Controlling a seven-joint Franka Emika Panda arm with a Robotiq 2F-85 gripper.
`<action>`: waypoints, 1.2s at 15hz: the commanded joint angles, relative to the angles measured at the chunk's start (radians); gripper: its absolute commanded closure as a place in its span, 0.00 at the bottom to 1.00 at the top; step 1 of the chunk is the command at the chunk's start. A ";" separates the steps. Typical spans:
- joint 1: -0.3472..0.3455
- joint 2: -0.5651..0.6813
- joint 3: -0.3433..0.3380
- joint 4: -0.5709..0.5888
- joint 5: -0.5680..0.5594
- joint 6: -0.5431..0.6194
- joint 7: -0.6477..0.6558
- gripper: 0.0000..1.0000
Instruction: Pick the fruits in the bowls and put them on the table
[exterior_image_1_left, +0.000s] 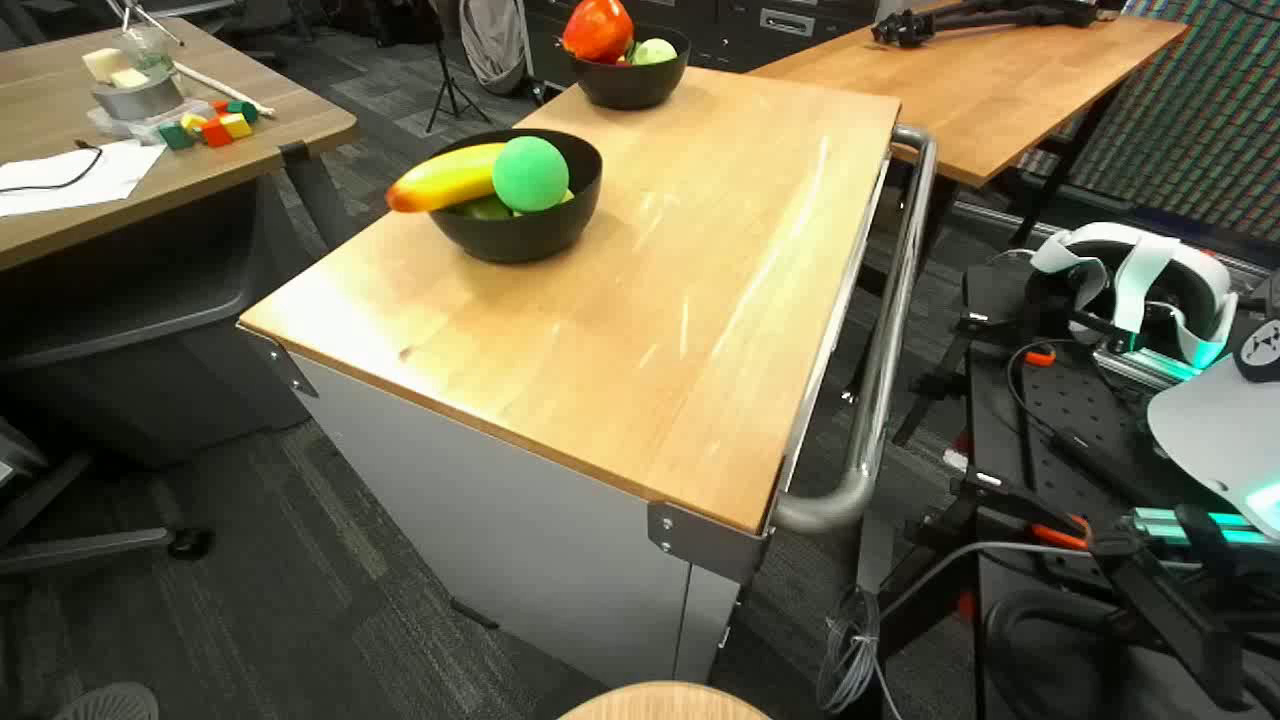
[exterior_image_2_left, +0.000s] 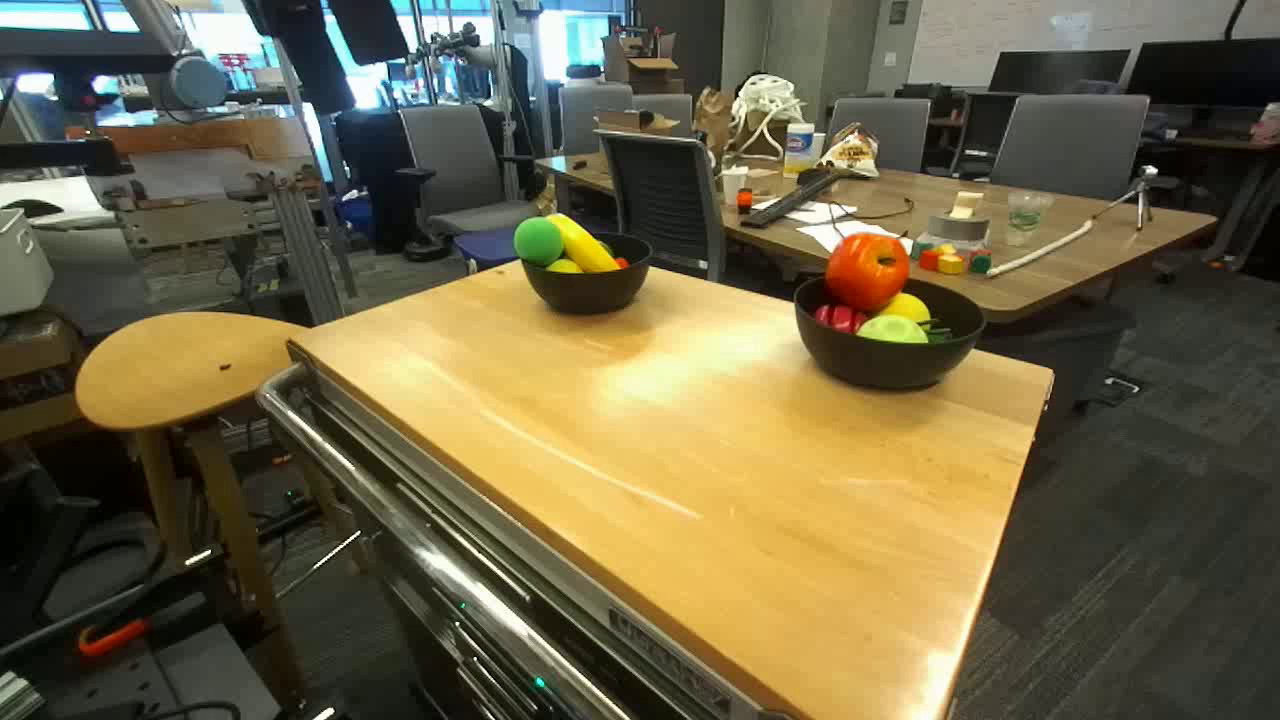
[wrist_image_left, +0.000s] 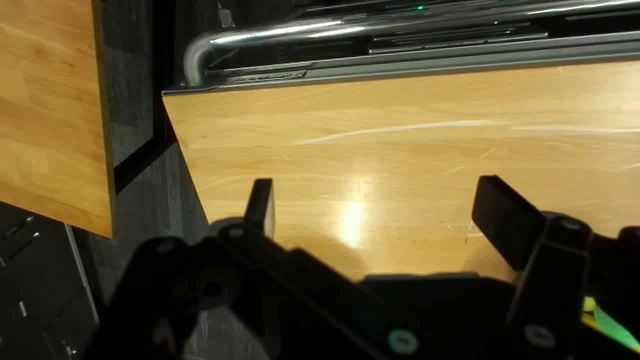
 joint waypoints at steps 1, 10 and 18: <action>0.021 0.001 -0.015 0.009 -0.012 -0.007 0.012 0.00; 0.144 0.198 0.017 0.137 0.248 0.060 0.098 0.00; 0.226 0.450 0.115 0.308 0.331 0.044 0.191 0.00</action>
